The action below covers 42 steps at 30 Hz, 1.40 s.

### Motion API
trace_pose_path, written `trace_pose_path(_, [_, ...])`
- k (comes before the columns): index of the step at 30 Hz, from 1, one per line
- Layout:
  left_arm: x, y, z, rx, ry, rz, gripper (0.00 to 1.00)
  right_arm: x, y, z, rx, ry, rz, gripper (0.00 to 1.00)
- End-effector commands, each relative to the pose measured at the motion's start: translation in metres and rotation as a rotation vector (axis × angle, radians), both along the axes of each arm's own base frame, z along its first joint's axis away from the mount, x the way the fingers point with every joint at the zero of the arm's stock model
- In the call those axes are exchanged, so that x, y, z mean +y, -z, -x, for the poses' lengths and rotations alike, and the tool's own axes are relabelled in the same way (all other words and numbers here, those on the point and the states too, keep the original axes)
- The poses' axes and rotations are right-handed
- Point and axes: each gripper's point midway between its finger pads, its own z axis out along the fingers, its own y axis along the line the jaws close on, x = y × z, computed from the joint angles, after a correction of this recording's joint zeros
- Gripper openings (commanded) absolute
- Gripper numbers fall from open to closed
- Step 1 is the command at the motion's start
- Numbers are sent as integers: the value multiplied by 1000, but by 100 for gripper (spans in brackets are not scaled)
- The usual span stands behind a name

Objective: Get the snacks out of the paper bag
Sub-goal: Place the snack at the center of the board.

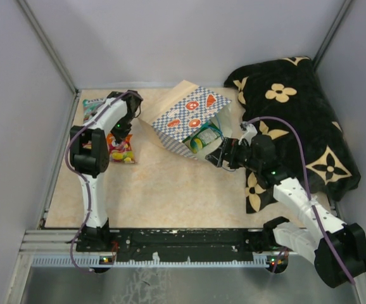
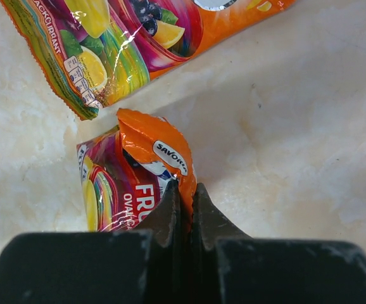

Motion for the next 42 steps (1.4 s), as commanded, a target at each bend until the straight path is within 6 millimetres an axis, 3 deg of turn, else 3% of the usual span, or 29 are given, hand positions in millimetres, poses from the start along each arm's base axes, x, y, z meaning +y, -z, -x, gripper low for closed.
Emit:
trace_pose_path(1, [7,10,19,79,-55,-53,0,4,-8,-1,-45,-27,-15,99])
trace_pose_path(11, [8,32,5,91,-11,-75,0,6,-6,4,-46,-48,-21,99])
trace_pose_path(21, [4,58,-25,91,41,-44,0,6,-2,7,-38,-57,-21,99])
trace_pose_path(32, [4,75,-24,126,41,-26,0,7,0,8,-35,-67,-24,99])
trace_pose_path(36, [-6,77,-32,93,146,54,0,9,0,9,-37,-76,-28,99])
trace_pose_path(39, [-11,77,-30,59,187,113,16,9,-1,10,-39,-80,-31,99])
trace_pose_path(42, [-9,65,-28,33,174,104,49,9,0,11,-35,-82,-30,99])
